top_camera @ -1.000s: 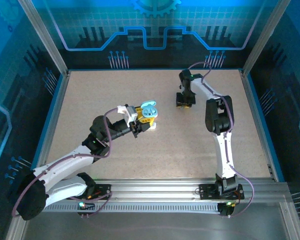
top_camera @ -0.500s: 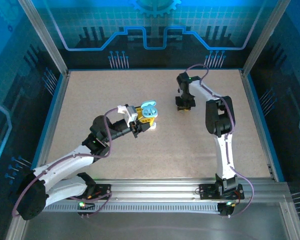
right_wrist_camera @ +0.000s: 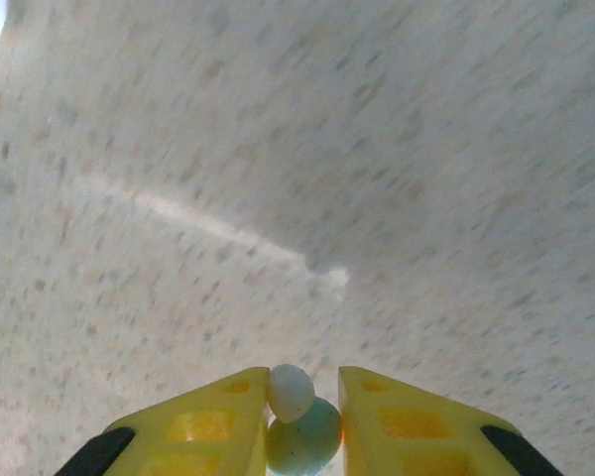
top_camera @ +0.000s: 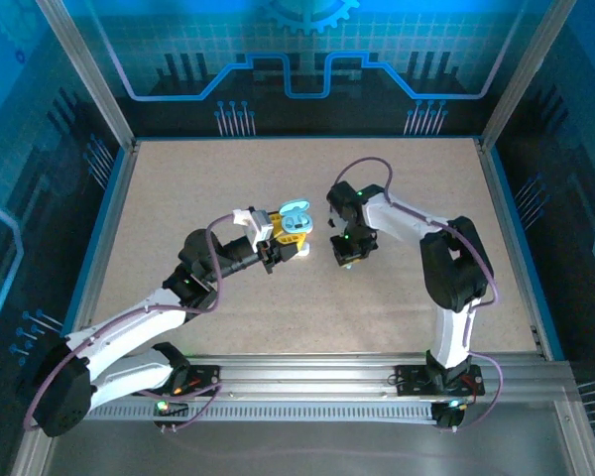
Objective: Insert wireless bluetooth earbuds into charging case
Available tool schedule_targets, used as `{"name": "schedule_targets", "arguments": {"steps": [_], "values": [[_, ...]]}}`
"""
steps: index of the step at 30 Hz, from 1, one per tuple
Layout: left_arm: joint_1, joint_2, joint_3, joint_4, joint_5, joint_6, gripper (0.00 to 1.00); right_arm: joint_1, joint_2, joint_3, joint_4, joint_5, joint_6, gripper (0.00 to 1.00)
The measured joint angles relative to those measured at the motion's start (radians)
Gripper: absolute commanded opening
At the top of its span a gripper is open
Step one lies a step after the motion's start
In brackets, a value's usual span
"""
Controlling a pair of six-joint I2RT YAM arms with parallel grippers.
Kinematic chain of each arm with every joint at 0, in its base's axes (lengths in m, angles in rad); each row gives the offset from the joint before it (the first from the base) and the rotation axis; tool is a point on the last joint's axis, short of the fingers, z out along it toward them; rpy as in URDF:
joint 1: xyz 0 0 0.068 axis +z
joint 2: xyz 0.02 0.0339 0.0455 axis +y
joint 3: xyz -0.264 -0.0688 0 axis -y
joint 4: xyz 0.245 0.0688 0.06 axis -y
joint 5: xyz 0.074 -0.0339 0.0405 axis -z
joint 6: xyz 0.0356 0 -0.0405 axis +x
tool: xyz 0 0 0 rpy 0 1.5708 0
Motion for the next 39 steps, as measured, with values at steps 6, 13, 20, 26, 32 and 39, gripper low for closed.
{"name": "schedule_targets", "arguments": {"steps": [6, 13, 20, 26, 32, 39], "values": [[0.000, 0.000, 0.000, 0.000, 0.000, 0.000, 0.36, 0.041, -0.008, -0.073, 0.001, 0.001, 0.007, 0.25], [0.000, 0.000, 0.000, 0.000, -0.001, 0.000, 0.36, 0.067, 0.016, -0.083, 0.009, 0.006, 0.020, 0.26], [0.000, 0.000, 0.000, 0.000, -0.001, -0.001, 0.36, 0.074, 0.032, -0.094, 0.014, 0.016, 0.031, 0.28], [0.000, 0.000, 0.000, 0.000, -0.002, -0.001, 0.36, 0.074, 0.035, -0.105, 0.023, 0.023, 0.034, 0.34], [0.000, 0.000, 0.000, 0.000, -0.002, -0.001, 0.36, 0.077, 0.031, -0.122, 0.037, 0.032, 0.053, 0.39], [0.000, 0.002, 0.000, 0.001, -0.002, -0.001, 0.37, 0.080, -0.002, -0.160, 0.053, 0.039, 0.070, 0.43]]}}
